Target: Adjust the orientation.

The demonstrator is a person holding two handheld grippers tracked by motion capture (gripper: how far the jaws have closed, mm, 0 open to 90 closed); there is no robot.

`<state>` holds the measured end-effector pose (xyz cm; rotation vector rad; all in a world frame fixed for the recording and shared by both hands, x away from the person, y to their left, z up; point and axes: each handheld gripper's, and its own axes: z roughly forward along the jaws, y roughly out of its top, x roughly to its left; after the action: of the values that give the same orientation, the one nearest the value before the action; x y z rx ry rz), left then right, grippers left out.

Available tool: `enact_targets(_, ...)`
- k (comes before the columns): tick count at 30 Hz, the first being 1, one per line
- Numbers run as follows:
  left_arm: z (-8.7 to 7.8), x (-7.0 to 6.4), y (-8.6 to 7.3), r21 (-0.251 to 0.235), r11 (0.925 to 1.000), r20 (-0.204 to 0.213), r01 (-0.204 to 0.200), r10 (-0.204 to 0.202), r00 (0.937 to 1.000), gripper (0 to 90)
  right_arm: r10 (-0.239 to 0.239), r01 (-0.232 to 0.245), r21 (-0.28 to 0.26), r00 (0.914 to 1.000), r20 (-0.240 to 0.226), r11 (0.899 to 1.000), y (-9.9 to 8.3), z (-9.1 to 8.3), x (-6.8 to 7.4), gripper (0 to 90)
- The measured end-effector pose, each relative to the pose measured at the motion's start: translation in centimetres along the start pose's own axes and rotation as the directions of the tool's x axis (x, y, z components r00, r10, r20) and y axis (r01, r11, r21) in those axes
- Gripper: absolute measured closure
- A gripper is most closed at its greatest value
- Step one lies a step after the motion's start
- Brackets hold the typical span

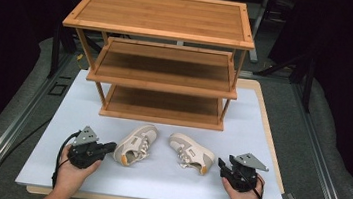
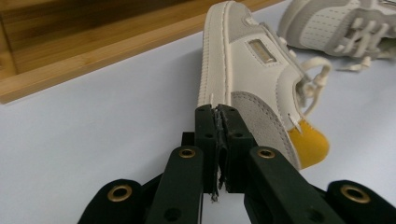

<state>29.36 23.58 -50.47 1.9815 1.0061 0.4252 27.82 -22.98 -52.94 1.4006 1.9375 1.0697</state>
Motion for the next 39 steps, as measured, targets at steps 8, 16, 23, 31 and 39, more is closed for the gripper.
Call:
enact_targets(8, 1.6, 2.6, -0.6, 0.059, 0.9964, -0.047, 0.061, -0.058, 0.9972, 86.6, 0.018, -0.018, -0.007, 0.9998, 0.000, 1.000, 0.0, 0.0, -0.2, 54.8)
enact_targets(16, 1.9, 3.4, -0.4, 0.050, 0.9897, -0.040, 0.135, -0.133, 0.9904, 77.4, 0.022, -0.022, -0.011, 0.9998, 0.000, 1.000, 0.0, -0.1, -0.2, 56.2)
enact_targets(23, 0.6, 3.7, 1.8, -0.068, 0.9874, 0.029, 0.143, -0.141, 0.9895, 60.8, 0.043, -0.043, -0.016, 0.9991, 0.000, 0.999, 0.0, -0.1, -0.4, 56.4)
enact_targets(31, 3.3, 3.4, 2.2, 0.029, 0.9911, 0.071, 0.130, -0.131, 0.9888, 53.3, 0.065, -0.065, -0.018, 0.9979, -0.007, 0.998, -0.1, -0.1, -0.5, 56.1)
enact_targets(39, 4.8, 2.7, 2.6, 0.071, 0.9900, 0.028, 0.122, -0.124, 0.9918, 61.6, 0.031, -0.031, -0.033, 0.9993, -0.020, 0.999, 0.1, -0.3, -0.1, 56.1)
